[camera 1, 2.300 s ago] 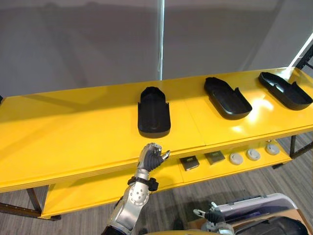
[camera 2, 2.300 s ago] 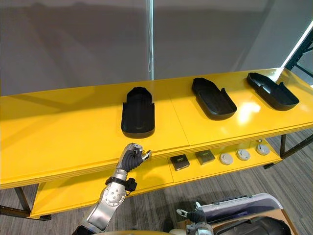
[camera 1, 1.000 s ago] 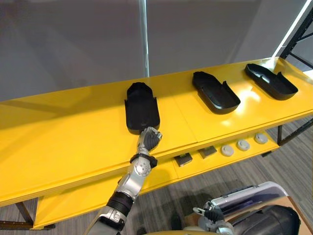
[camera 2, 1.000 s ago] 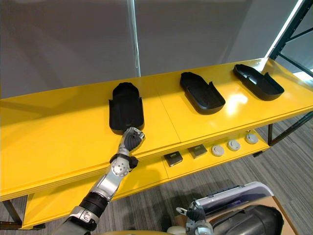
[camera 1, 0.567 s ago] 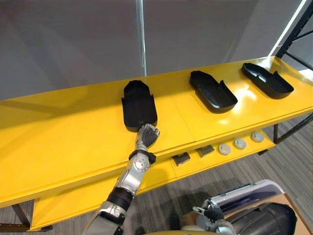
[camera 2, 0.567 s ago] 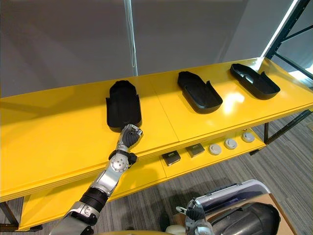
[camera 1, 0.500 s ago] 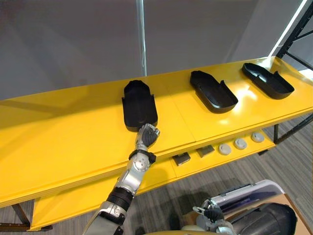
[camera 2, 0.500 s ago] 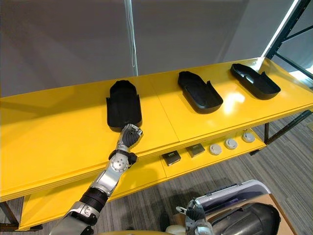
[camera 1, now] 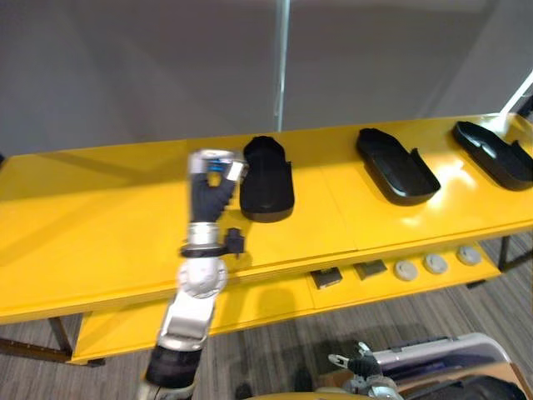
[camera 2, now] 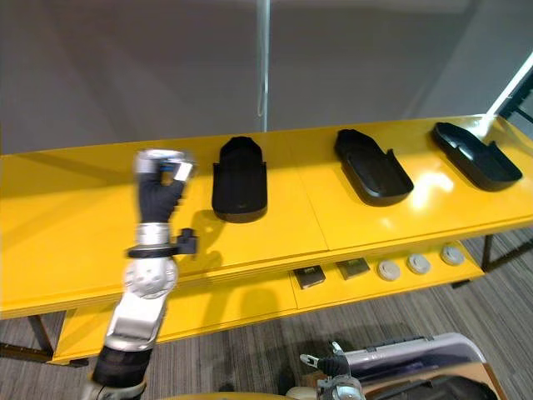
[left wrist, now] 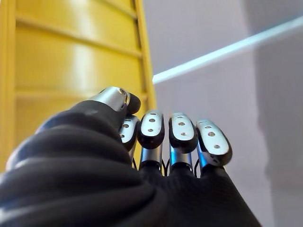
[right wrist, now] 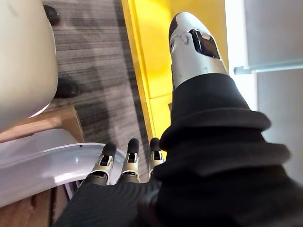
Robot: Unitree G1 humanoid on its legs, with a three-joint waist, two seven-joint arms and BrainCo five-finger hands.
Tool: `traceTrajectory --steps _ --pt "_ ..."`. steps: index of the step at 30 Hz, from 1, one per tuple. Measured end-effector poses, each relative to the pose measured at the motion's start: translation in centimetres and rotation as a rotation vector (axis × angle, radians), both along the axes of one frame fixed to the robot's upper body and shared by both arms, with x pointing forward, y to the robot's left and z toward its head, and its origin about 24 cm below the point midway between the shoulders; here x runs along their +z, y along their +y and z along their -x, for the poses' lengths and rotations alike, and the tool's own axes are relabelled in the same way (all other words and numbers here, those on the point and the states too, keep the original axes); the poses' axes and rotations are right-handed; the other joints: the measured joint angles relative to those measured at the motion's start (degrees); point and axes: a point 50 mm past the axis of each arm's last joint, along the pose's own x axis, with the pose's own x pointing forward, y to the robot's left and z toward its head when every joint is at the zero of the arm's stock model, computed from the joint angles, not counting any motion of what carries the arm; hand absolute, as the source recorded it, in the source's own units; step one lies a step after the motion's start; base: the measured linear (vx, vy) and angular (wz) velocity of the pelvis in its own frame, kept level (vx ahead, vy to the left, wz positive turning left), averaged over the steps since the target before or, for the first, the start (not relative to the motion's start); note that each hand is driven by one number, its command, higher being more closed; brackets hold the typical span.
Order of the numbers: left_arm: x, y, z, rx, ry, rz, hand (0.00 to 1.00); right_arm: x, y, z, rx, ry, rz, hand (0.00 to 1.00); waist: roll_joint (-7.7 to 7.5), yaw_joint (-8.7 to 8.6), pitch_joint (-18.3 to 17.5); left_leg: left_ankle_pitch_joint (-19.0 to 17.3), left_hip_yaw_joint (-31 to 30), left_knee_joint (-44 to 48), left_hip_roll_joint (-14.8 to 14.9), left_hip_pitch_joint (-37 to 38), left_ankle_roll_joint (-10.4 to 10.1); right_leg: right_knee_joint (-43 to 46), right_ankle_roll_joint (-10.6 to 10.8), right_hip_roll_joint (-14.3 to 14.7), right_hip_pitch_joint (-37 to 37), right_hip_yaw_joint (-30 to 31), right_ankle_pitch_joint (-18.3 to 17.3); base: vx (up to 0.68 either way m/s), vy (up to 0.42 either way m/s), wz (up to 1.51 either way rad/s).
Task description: Walk over and take plastic housings, then place them on the shelf
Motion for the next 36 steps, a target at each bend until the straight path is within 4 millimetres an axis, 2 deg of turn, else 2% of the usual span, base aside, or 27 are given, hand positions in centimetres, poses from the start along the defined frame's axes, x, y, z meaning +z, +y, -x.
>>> traceTrajectory --steps 1,2,4,5,7,9,10,11,12,13,14,15,16,19,21,26,29,30,31,36 --pt "0.0 1.0 0.5 0.047 -0.008 0.018 1.0 -0.1 -0.1 0.1 0.0 0.005 0.002 0.0 0.08 0.29 0.1 0.0 -0.3 0.0 0.0 0.0 0.0 0.3 0.0 0.0 0.0 -0.3 -0.3 -0.01 -0.008 0.34" --pt "-0.5 3.2 1.5 0.152 -0.009 0.056 1.0 -0.1 -0.2 0.2 0.001 0.013 0.005 0.0 0.28 0.77 0.2 0.0 -0.9 0.0 0.0 0.1 0.0 0.9 0.1 -0.1 0.2 -0.9 -0.8 0.0 -0.009 0.32" --pt "-2.4 6.7 3.6 0.35 0.035 0.177 1.0 -0.2 -0.3 0.4 -0.002 0.024 0.007 0.0 0.51 1.79 0.3 0.1 -2.3 0.0 0.0 0.4 0.0 1.0 -0.1 -0.2 0.9 -2.1 -1.3 0.01 -0.008 0.31" --pt "-3.1 7.5 4.3 0.399 0.052 0.218 1.0 -0.3 -0.4 0.6 -0.007 0.028 0.007 0.0 0.49 2.29 0.3 0.1 -2.5 0.1 0.0 0.4 0.0 1.2 -0.2 -0.2 0.9 -2.3 -1.5 0.01 -0.011 0.26" --pt "-6.3 9.7 6.3 0.538 0.171 0.318 1.0 -0.3 -0.5 0.8 -0.023 0.031 0.009 0.0 0.37 3.59 0.3 0.0 -3.3 0.3 0.0 0.5 0.0 2.8 -0.1 -0.5 1.0 -3.6 -2.8 0.01 -0.01 0.3" --pt "-10.3 11.0 8.6 0.635 0.362 0.377 1.0 0.0 -0.2 0.3 -0.031 0.005 0.007 0.0 0.2 3.67 0.2 -0.1 -3.6 0.4 0.0 0.8 0.2 4.4 0.1 -0.8 1.1 -4.7 -4.2 0.02 -0.003 0.26" --pt "-12.9 11.5 9.6 0.67 0.488 0.428 1.0 0.3 0.1 -0.1 -0.032 -0.023 0.002 0.0 0.09 3.8 0.2 -0.7 -3.6 0.7 0.0 1.0 0.4 5.1 0.1 -0.9 1.1 -4.9 -4.7 0.02 0.003 0.12" --pt "-14.2 11.6 10.0 0.676 0.554 0.452 1.0 0.5 0.4 -0.4 -0.029 -0.037 -0.002 0.0 0.06 3.94 0.2 -1.0 -3.4 1.1 0.1 1.0 0.6 5.4 0.1 -1.0 1.1 -4.9 -4.9 0.0 0.01 -0.04" --pt "-16.9 11.4 10.5 0.668 0.678 0.515 1.0 0.7 0.7 -0.8 -0.015 -0.057 -0.006 0.0 -0.06 4.59 0.1 -2.2 -2.7 2.6 0.1 0.8 0.8 6.2 0.3 -1.2 1.1 -4.7 -5.4 -0.01 0.013 -0.1" --pt "-19.5 11.0 10.9 0.643 0.807 0.566 1.0 0.8 0.9 -0.9 -0.007 -0.066 -0.01 0.0 -0.17 5.05 0.1 -3.4 -2.3 4.0 0.1 0.5 0.9 6.9 0.2 -1.3 1.3 -4.6 -5.8 -0.02 0.012 -0.09" --pt "-20.7 10.7 11.1 0.628 0.871 0.58 1.0 0.9 1.0 -1.0 -0.006 -0.067 -0.012 0.0 -0.23 5.03 0.0 -3.9 -1.8 4.8 0.2 0.4 1.0 7.1 0.2 -1.4 1.4 -4.6 -6.0 -0.01 0.009 -0.04" --pt "-23.0 9.9 11.6 0.592 0.996 0.607 1.0 1.1 1.2 -1.3 -0.008 -0.084 -0.016 0.0 -0.23 4.98 0.0 -4.5 -0.9 6.0 0.3 0.4 1.0 7.4 0.2 -1.4 1.8 -4.6 -6.4 0.0 0.0 0.0" --pt "-24.9 9.1 12.2 0.555 1.102 0.634 0.0 1.3 1.3 -1.3 -0.011 -0.094 -0.018 0.0 -0.43 4.9 -0.3 -4.6 -0.7 6.5 0.4 0.5 0.9 7.9 0.5 -1.5 1.9 -4.6 -6.9 0.02 0.004 -0.03" --pt "-28.2 6.9 13.2 0.454 1.29 0.684 0.0 1.3 1.3 -1.3 -0.016 -0.099 -0.021 0.0 -0.52 4.84 -0.6 -4.8 0.2 6.5 0.4 0.6 0.7 7.9 0.5 -1.5 1.8 -4.3 -7.0 0.03 0.007 -0.1" --pt "-30.7 4.8 13.9 0.369 1.443 0.713 0.0 1.4 1.3 -1.2 -0.023 -0.102 -0.021 0.0 -0.58 4.71 -0.6 -4.9 1.0 6.3 0.4 1.0 0.6 7.8 0.6 -1.5 1.8 -3.3 -7.0 0.03 0.02 -0.17" --pt "-32.7 3.1 14.4 0.296 1.596 0.677 0.0 0.8 0.7 -0.2 -0.075 -0.056 -0.022 0.0 -0.03 4.57 -0.7 -4.8 2.2 5.4 0.5 1.7 0.8 7.4 0.6 -1.3 1.5 -2.0 -7.0 0.03 0.012 -0.14" --pt "-33.0 2.9 14.0 0.276 1.634 0.619 0.0 0.4 0.3 0.3 -0.091 -0.025 -0.017 0.0 0.36 4.34 -0.7 -4.8 2.7 5.0 0.4 2.0 0.8 6.9 0.7 -1.2 1.6 -1.4 -6.9 0.04 0.006 -0.12" --pt "-33.2 2.7 13.9 0.257 1.657 0.585 0.0 0.4 0.0 0.1 -0.096 -0.028 -0.011 0.0 0.54 3.41 -0.8 -4.7 2.7 4.7 0.4 2.0 0.8 6.5 0.8 -1.2 1.6 -1.3 -6.7 0.03 0.004 -0.05" --pt "-33.2 2.7 13.9 0.251 1.669 0.566 0.0 0.4 0.0 0.1 -0.1 -0.028 -0.012 0.0 0.75 3.25 -0.9 -4.7 2.8 4.4 0.4 2.2 0.8 6.4 0.8 -1.2 1.6 -1.2 -6.7 0.04 0.007 -0.09" --pt "-33.2 2.5 13.0 0.209 1.68 0.499 0.0 0.2 -0.5 0.1 -0.121 -0.011 -0.009 0.0 1.04 3.23 -0.9 -4.9 3.2 4.0 0.3 2.9 0.7 5.5 0.9 -0.9 1.7 -0.5 -6.6 0.07 0.002 -0.08"
